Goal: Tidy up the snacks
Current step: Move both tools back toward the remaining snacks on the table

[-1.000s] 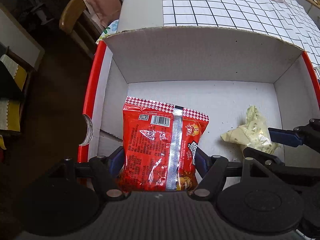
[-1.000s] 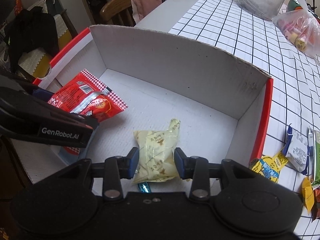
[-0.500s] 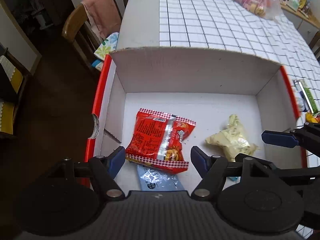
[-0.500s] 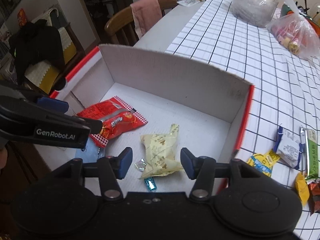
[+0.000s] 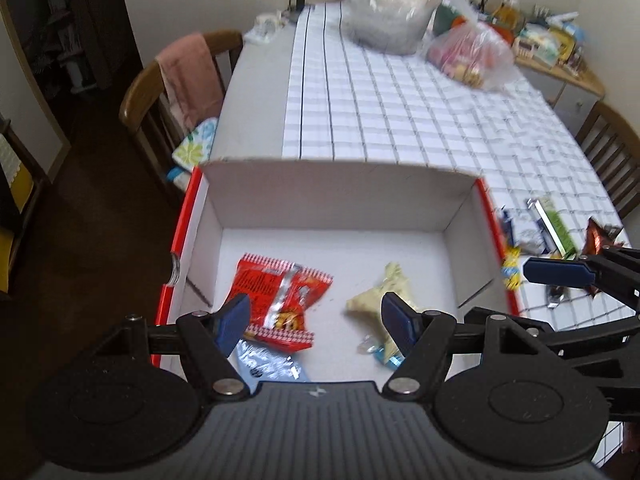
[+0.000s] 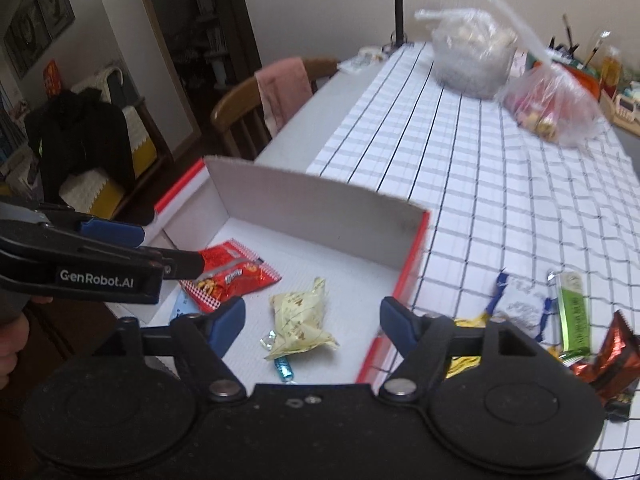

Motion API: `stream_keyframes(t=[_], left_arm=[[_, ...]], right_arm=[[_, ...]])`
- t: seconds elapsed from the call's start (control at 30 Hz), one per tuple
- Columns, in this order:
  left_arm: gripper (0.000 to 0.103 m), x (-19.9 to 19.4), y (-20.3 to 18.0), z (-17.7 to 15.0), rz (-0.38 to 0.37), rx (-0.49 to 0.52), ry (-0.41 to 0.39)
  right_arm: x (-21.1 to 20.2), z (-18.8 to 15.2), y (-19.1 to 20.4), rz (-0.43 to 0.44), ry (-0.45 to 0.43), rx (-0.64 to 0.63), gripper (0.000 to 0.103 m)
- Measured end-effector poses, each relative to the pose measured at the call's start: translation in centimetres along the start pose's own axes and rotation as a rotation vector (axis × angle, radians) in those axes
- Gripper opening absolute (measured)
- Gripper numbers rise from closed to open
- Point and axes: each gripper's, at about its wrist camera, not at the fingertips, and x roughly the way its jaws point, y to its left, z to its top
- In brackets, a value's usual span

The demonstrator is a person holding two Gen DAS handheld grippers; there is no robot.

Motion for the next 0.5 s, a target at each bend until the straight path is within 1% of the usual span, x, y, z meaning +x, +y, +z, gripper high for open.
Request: stream_keyframes(t=[0.13,0.27,0.4,0.5], left_arm=[[0.072,-2.1,-1.7,-0.2,-0.008,0.0,-0.09],[0.074,-3.6,-3.8,-0.4,-0.037,0.007,-0.146],[0.076,-4.5,-6.3,-0.5,-0.06,0.027,-0.18],[0.076,-4.8,-8.2,-0.7,-0.069,0.024,-0.2]], right_arm=[[-2.3,-0.4,-1.4,-0.005,-0.047,0.011,0.081],[-4.7,-0.9,-3.2,-0.015,-0.096,0.03,0.085],[-6.8,-1.8,-5.4,-0.032,-0.13,0.051,0.087],[-8.2,-2.7,-7.2,-0.052,-0.147,0.068,0.093]])
